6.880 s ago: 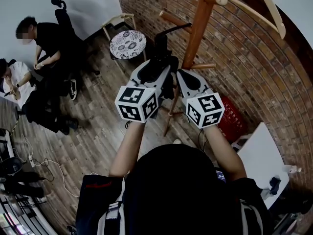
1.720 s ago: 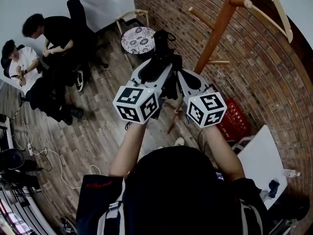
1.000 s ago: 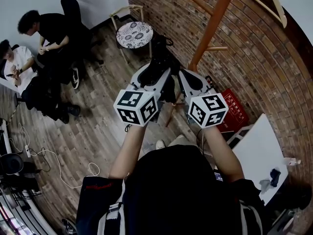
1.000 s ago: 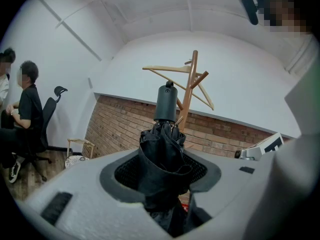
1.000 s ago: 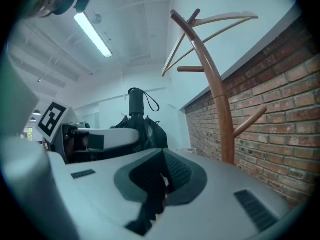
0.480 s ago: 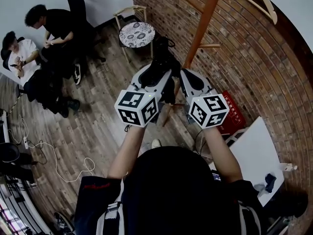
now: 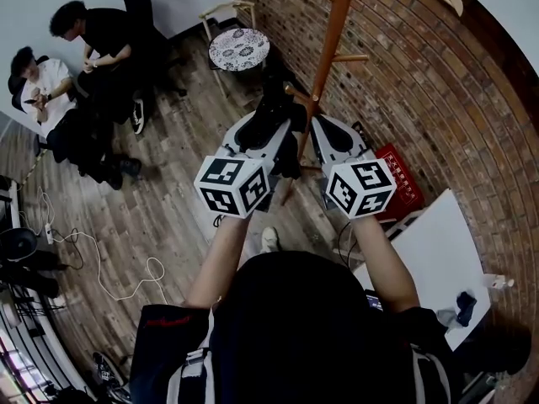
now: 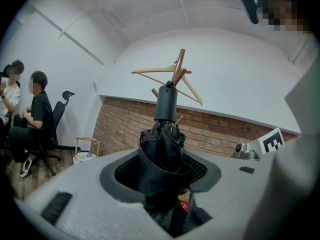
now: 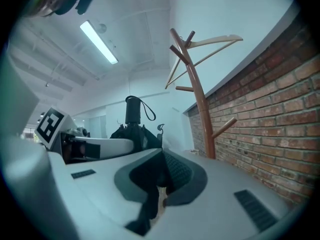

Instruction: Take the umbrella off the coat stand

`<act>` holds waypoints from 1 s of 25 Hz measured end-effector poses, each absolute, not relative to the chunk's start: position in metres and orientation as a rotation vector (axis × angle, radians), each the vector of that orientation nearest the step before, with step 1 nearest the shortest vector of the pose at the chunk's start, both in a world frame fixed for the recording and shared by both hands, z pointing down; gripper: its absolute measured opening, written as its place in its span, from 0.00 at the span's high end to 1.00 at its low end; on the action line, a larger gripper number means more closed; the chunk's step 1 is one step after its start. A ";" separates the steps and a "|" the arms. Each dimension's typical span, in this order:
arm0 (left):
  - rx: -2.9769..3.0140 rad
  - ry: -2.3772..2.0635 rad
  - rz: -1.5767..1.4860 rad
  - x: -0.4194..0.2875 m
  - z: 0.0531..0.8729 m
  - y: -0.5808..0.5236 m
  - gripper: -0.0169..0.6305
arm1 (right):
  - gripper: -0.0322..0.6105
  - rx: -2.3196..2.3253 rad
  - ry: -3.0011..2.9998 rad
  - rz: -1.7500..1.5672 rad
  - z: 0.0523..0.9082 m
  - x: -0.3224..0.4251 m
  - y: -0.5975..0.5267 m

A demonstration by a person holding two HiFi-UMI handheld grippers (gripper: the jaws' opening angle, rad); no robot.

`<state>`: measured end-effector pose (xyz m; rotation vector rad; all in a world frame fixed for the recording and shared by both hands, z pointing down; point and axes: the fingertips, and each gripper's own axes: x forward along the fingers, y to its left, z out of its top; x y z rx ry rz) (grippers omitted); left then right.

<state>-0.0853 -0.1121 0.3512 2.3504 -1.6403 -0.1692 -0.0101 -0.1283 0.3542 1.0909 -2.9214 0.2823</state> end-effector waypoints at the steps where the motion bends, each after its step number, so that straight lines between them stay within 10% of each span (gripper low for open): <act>1: 2.350 -1.642 -0.171 -0.082 0.351 -0.108 0.63 | 0.91 1.090 -2.923 0.280 0.354 -0.007 -0.124; 25: 2.320 -1.678 -0.164 -0.018 0.361 -0.037 0.63 | 0.91 1.026 -2.956 0.246 0.354 0.057 -0.053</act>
